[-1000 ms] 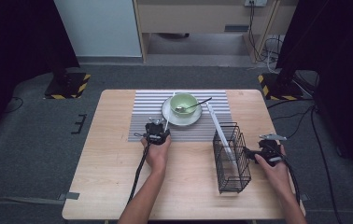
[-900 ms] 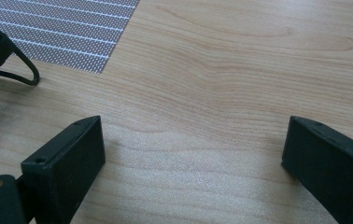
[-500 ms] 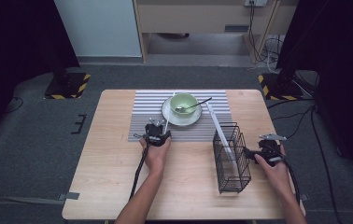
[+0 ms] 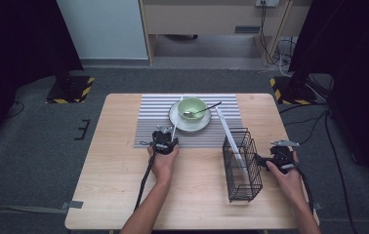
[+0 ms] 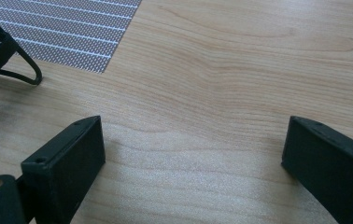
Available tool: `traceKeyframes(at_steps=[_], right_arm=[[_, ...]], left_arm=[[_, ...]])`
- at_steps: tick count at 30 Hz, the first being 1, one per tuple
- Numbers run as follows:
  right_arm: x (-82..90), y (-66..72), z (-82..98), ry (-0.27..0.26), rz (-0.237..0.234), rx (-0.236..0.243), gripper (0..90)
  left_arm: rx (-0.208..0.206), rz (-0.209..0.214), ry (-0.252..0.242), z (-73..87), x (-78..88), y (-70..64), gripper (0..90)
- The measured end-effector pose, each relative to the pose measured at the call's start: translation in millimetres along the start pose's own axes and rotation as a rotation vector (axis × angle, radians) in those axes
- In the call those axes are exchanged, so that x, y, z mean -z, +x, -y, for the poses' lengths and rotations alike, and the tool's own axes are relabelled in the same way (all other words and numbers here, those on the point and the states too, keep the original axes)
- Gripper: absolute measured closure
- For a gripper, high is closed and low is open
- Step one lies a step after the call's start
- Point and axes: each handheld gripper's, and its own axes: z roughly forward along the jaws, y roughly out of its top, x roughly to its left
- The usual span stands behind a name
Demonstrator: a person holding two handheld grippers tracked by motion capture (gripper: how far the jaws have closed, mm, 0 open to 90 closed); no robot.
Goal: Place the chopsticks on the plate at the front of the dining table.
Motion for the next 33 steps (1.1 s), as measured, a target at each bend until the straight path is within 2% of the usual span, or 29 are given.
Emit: traceKeyframes(at_steps=[9, 16, 25, 33], right_arm=[[0.0, 0.2, 0.0, 0.0, 0.0, 0.0, 6.0], [0.0, 0.1, 0.0, 0.0, 0.0, 0.0, 6.0], [0.0, 0.2, 0.0, 0.0, 0.0, 0.0, 6.0], [0.0, 0.3, 0.0, 0.0, -0.002, 0.001, 6.0]], left_arm=[[-0.01, 0.026, 0.0, 0.6, -2.9, -8.5, 76.9], [-0.03, 0.033, -0.005, -1.7, -5.3, -15.0, 75.6], [-0.037, 0.037, -0.007, -4.8, -8.9, -14.2, 76.7], [-0.026, 0.044, -0.018, -8.8, -11.6, -13.3, 76.3]])
